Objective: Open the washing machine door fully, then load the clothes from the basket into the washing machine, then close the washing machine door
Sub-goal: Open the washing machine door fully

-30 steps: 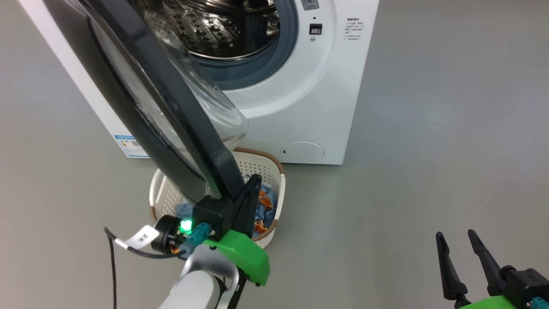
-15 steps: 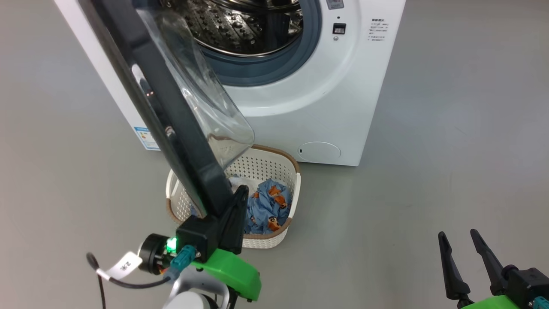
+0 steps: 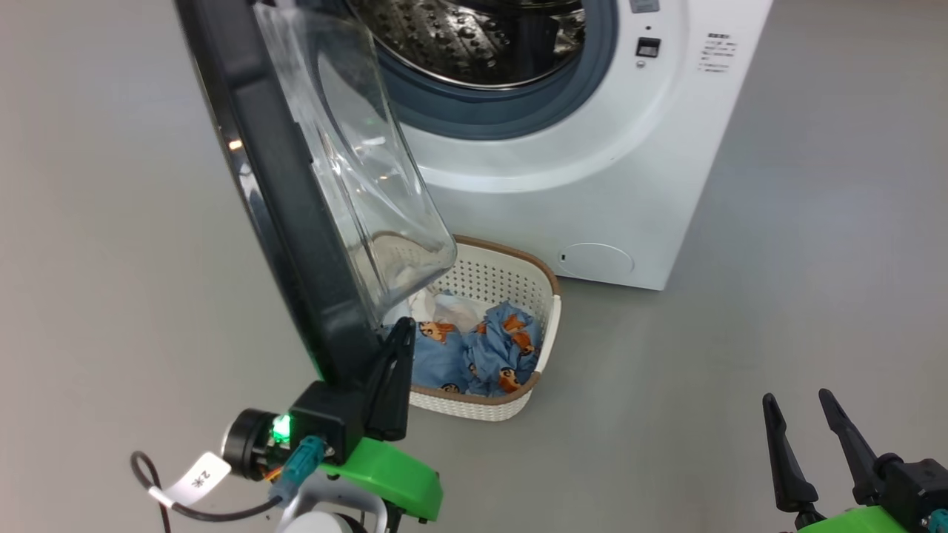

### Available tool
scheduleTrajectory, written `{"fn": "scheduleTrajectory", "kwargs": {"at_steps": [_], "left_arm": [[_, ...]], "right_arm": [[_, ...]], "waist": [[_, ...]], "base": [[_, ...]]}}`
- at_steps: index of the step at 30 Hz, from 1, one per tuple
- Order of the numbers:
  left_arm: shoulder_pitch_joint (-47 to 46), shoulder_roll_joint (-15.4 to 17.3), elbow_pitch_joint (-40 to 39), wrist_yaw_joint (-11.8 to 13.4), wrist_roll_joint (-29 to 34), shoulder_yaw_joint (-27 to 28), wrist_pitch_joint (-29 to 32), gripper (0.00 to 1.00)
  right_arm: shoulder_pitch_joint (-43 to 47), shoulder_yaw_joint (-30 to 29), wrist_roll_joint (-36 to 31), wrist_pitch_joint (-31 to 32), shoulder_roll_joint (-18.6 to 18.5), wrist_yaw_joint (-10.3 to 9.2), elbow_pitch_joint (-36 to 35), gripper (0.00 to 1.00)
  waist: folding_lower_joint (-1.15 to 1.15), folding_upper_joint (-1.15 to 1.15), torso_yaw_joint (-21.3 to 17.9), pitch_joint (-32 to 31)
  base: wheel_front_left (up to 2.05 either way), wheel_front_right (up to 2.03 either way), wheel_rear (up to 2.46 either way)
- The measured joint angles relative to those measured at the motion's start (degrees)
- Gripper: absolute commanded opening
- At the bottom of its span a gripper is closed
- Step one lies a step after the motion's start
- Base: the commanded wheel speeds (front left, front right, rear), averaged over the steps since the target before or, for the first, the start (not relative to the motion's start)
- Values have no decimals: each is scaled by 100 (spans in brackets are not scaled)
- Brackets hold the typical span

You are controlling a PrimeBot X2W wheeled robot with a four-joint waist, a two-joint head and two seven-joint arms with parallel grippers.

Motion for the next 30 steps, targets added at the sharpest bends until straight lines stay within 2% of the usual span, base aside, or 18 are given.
{"fn": "scheduleTrajectory", "kwargs": {"at_steps": [15,30], "left_arm": [[289,170,-198,288,-1,201,-111,0],[581,582,-200,634,-33,773,-209,0]], "right_arm": [[1,-135,-16,20,3,0,-80,100],[3,-164,-56,73,25,0,-144,100]], "waist": [[0,0,627,-7],[0,0,821,-21]], "base": [[0,0,0],[0,0,0]]}}
